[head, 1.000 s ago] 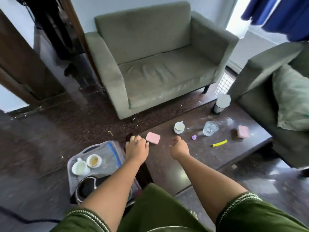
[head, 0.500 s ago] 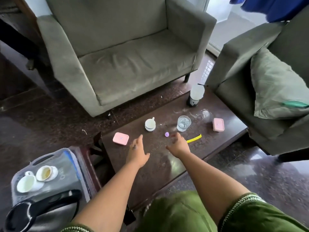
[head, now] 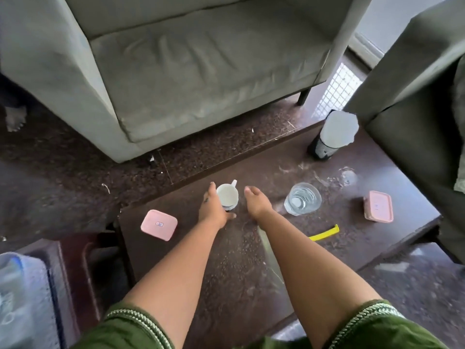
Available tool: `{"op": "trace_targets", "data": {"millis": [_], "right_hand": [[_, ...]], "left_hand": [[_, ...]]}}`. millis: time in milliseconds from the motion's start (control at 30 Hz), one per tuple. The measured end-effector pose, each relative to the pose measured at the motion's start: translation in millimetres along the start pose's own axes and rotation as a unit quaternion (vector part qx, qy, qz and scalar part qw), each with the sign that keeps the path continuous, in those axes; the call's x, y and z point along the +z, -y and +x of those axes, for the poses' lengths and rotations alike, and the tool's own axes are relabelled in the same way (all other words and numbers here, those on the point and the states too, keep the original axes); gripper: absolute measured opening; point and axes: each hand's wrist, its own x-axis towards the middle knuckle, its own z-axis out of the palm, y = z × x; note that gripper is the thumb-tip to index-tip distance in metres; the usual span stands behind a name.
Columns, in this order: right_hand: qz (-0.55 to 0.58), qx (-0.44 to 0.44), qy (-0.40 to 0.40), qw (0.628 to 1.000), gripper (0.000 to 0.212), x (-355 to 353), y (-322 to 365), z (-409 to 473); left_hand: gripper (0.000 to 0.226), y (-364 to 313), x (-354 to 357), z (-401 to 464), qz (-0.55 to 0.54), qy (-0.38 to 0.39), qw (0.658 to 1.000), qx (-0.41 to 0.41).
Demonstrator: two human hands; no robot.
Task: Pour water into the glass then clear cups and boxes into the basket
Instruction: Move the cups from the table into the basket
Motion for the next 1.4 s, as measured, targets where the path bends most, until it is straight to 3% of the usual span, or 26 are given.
{"op": "trace_targets", "data": {"millis": [167, 267, 433, 700, 833, 1000, 1167, 1267, 1400], "right_hand": [[0.001, -0.049, -0.013, 0.999, 0.036, 29.7, -9.1, 19.7], [-0.001, -0.056, -0.032, 0.998, 0.035, 27.8, -11.9, -3.0], [0.063, -0.059, -0.021, 0.996, 0.032, 24.3, 16.9, -69.5], [0.015, -0.109, 0.074, 0.991, 0.029, 59.1, 66.6, -198.9], [-0.054, -0.142, 0.172, 0.973, 0.036, 95.4, 91.7, -246.2], [-0.042, -0.142, 0.268, 0.952, 0.040, 143.0, 118.7, -285.6], [-0.084, -0.164, 0.237, 0.954, 0.033, 201.7, 133.2, -289.2], [-0.053, -0.139, 0.193, 0.970, 0.019, 227.0, 149.2, -299.6], [-0.096, -0.135, 0.194, 0.967, 0.022, 270.8, 165.6, -298.0]], "left_hand": [[0.062, 7.4, 7.7, 19.0, 0.001, -0.041, 0.998, 0.046], [0.059, 7.7, -5.2, 0.3, 0.020, -0.027, 0.997, 0.072], [0.061, 10.3, -41.3, -63.6, -0.036, -0.036, 0.998, 0.033], [0.052, 40.5, -131.3, -200.9, -0.066, -0.094, 0.992, -0.043], [0.056, 71.3, -170.6, -255.9, -0.125, -0.131, 0.975, -0.127], [0.027, 116.7, -210.7, -294.6, -0.232, -0.186, 0.937, -0.183], [0.037, 151.6, -252.8, -305.9, -0.145, -0.211, 0.952, -0.167], [0.033, 181.1, -278.2, -295.9, -0.122, -0.192, 0.959, -0.169], [0.025, 225.2, -312.5, -274.5, -0.062, -0.145, 0.970, -0.183]]}}
